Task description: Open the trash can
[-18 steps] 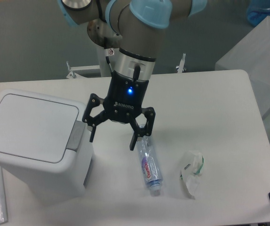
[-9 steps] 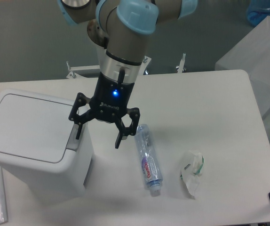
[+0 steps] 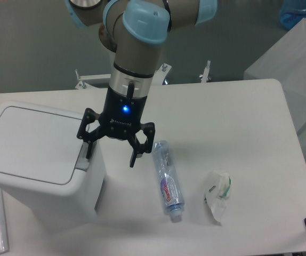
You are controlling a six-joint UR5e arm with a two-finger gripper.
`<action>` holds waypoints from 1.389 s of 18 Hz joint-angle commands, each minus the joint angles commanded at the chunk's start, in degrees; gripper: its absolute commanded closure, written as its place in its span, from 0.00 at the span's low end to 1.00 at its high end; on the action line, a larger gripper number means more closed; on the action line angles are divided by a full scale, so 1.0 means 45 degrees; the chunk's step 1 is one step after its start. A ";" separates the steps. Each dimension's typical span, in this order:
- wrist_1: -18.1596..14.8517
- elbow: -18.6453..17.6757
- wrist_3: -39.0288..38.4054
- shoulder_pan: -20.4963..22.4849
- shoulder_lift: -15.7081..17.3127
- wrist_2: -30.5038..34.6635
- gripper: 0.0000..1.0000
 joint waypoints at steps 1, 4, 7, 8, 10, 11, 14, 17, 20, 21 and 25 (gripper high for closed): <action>0.0000 0.0000 0.0000 0.0000 0.0000 0.0019 0.00; 0.0019 0.0000 0.0000 0.0000 0.0000 0.0019 0.00; 0.0019 0.0000 0.0000 0.0000 -0.0020 0.0019 0.00; 0.0019 0.0000 0.0000 0.0000 -0.0020 0.0019 0.00; 0.0000 0.0000 0.0000 0.0000 -0.0020 0.0000 0.00; 0.0000 0.0000 0.0000 0.0000 -0.0020 0.0000 0.00; 0.0000 0.0000 -0.0019 0.0000 -0.0039 0.0000 0.00; 0.0019 0.0039 -0.0020 0.0000 -0.0020 0.0000 0.00; 0.0097 0.0408 0.0039 0.0000 -0.0058 0.0000 0.00; 0.0097 0.0623 0.0039 0.0000 -0.0117 0.0000 0.00; 0.0097 0.1443 0.0078 0.0020 -0.0546 0.0000 0.00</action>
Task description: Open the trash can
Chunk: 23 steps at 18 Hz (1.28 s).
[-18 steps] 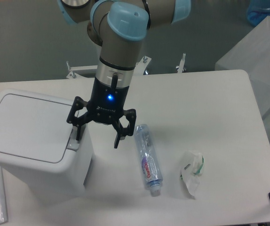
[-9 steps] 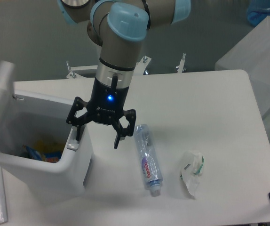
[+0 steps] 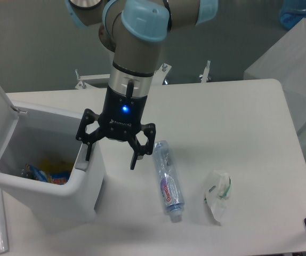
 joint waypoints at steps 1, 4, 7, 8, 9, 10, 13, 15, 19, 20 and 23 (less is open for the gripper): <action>0.0000 0.0157 0.0020 0.0058 -0.0136 0.0000 0.00; 0.0000 0.0315 0.0136 0.0137 -0.0507 0.0078 0.00; -0.0155 0.0256 0.1207 0.0272 -0.0684 0.1362 0.00; -0.0176 0.0256 0.1520 0.0409 -0.0704 0.1735 0.00; -0.0195 0.0256 0.1833 0.0662 -0.0839 0.2067 0.00; -0.0195 0.0159 0.2203 0.0973 -0.0957 0.2418 0.00; -0.0293 0.0197 0.3998 0.1502 -0.0977 0.2871 0.00; -0.0293 0.0236 0.4937 0.1815 -0.1074 0.2871 0.00; -0.0856 0.0022 0.6850 0.3161 -0.1387 0.2891 0.00; -0.1323 0.0041 0.7494 0.3512 -0.1368 0.2891 0.00; -0.2769 0.0371 0.9661 0.4023 -0.1387 0.2929 0.00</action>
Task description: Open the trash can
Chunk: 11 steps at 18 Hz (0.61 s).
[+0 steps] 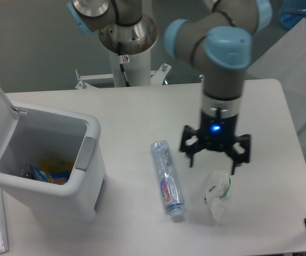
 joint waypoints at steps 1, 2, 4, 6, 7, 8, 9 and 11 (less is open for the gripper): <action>-0.0449 0.0195 0.0664 0.0020 -0.0020 0.0213 0.00; -0.0898 0.0448 0.1174 0.0020 -0.0117 0.0621 0.00; -0.1971 0.0957 0.1491 0.0001 -0.0429 0.1403 0.00; -0.2289 0.1154 0.1802 -0.0038 -0.0547 0.1524 0.00; -0.2290 0.1096 0.1939 -0.0077 -0.0547 0.1524 0.00; -0.2270 0.1057 0.1940 -0.0116 -0.0547 0.1524 0.00; -0.2270 0.1056 0.1960 -0.0116 -0.0528 0.1524 0.00; -0.2289 0.1037 0.1979 -0.0116 -0.0470 0.1543 0.00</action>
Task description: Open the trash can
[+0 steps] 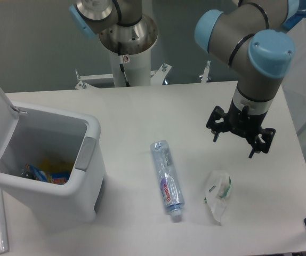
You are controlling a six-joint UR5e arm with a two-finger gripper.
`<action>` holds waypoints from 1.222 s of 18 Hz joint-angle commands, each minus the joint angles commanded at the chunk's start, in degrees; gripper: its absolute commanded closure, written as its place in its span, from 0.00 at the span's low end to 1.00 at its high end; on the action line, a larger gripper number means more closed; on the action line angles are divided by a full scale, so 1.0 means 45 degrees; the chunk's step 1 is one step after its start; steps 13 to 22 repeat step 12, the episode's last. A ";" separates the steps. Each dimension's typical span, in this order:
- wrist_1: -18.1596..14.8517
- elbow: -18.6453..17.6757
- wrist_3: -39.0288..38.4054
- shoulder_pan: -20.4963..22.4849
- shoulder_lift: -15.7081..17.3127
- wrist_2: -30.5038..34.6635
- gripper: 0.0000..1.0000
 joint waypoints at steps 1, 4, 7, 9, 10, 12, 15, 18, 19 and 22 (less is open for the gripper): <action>-0.0039 0.0000 0.0020 0.0019 0.0020 0.0058 0.00; -0.0233 0.0136 0.1089 0.0039 0.0039 0.0720 0.00; -0.0742 0.0293 0.1914 0.0059 0.0039 0.1074 0.00; -0.0665 0.0196 0.1895 0.0020 0.0020 0.1074 0.00; -0.0664 0.0176 0.1895 0.0020 0.0001 0.1094 0.00; -0.0664 0.0156 0.1895 0.0020 0.0020 0.1094 0.00; -0.0664 0.0156 0.1895 0.0020 0.0020 0.1094 0.00; -0.0664 0.0156 0.1895 0.0020 0.0020 0.1094 0.00; -0.0664 0.0156 0.1895 0.0020 0.0020 0.1094 0.00; -0.0664 0.0156 0.1895 0.0020 0.0020 0.1094 0.00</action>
